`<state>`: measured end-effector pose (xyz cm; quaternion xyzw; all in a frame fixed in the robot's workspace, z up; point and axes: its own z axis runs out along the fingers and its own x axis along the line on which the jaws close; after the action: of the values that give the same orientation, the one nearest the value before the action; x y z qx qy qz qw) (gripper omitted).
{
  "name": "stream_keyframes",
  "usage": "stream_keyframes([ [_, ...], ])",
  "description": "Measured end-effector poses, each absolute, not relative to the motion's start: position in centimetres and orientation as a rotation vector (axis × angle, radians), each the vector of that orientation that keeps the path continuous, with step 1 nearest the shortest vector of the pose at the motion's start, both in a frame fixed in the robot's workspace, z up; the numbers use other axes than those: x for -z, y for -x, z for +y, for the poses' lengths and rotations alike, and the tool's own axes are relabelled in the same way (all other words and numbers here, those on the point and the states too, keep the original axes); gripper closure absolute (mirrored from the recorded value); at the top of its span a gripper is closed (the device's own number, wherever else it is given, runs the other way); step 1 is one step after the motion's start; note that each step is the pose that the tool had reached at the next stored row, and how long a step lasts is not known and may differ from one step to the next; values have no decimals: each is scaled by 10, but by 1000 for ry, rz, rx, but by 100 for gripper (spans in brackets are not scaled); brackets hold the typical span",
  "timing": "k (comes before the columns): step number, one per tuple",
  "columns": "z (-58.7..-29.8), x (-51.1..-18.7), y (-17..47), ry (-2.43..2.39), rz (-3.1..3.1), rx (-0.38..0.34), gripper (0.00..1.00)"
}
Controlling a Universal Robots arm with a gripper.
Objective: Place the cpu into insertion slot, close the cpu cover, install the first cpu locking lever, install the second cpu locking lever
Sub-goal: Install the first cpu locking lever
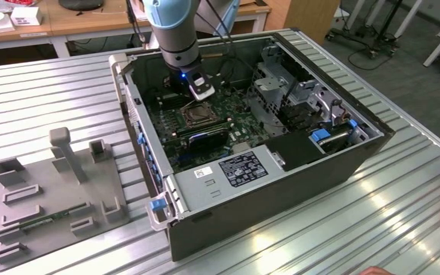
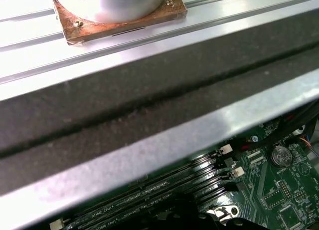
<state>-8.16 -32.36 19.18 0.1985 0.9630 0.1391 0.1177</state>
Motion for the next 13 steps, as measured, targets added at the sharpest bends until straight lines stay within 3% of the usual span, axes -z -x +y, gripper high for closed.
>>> stream_keyframes([
  [13, -324, -207, 82, -581, 2818, -408, 90],
])
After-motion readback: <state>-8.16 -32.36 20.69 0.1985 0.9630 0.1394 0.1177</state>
